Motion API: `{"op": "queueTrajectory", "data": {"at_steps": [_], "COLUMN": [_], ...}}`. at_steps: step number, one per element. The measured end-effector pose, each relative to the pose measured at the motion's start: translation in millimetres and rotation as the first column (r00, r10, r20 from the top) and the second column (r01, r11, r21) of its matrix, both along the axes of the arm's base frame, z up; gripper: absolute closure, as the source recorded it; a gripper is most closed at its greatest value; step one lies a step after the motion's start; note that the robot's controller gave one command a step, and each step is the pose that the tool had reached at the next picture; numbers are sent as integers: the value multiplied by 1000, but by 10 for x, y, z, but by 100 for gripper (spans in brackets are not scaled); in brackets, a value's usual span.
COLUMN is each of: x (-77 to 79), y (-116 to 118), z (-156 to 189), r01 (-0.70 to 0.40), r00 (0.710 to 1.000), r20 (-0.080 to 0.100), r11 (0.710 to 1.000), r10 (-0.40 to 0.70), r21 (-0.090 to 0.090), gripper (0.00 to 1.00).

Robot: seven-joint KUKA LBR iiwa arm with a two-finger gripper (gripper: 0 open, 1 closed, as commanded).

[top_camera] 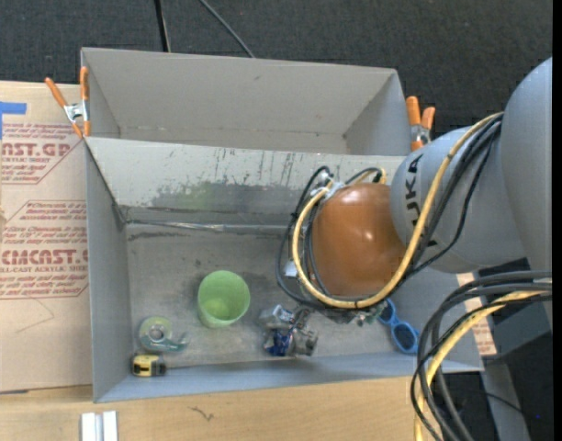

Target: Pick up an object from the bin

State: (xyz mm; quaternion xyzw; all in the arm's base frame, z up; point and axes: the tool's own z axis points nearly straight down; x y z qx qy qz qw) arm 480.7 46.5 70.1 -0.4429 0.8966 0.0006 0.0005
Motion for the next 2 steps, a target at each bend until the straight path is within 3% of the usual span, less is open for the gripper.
{"op": "queueTrajectory", "data": {"at_steps": [2], "x": [24], "y": [18], "z": [1232], "r01": [2], "r00": [1000], "r20": [7], "r11": [1000], "r10": [-2], "r21": [0], "gripper": [100]}}
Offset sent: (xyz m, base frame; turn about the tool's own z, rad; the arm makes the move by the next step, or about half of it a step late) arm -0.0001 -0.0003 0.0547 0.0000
